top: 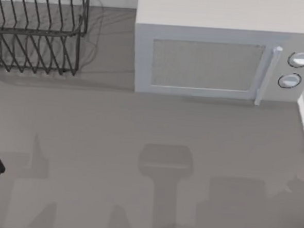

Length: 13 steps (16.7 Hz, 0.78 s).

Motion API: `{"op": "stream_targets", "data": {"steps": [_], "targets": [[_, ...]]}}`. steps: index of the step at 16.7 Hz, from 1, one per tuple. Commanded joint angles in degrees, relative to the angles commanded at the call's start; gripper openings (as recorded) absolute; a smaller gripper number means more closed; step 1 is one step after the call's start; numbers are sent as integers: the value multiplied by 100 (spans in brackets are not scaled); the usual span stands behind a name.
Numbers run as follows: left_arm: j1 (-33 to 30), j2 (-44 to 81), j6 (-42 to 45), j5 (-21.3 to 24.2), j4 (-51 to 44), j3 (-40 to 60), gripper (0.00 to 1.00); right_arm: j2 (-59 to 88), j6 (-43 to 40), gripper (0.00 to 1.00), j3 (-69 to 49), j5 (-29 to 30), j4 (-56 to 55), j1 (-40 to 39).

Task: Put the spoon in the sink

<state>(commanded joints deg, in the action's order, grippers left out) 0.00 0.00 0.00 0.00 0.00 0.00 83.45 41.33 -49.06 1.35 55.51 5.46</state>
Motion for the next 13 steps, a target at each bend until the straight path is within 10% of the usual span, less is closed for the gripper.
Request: {"op": "stream_targets", "data": {"steps": [13], "targets": [[0, 0, 0, 0, 0, 0, 100, -81, -7, 0, -925, -4, 1029, 22]]}}
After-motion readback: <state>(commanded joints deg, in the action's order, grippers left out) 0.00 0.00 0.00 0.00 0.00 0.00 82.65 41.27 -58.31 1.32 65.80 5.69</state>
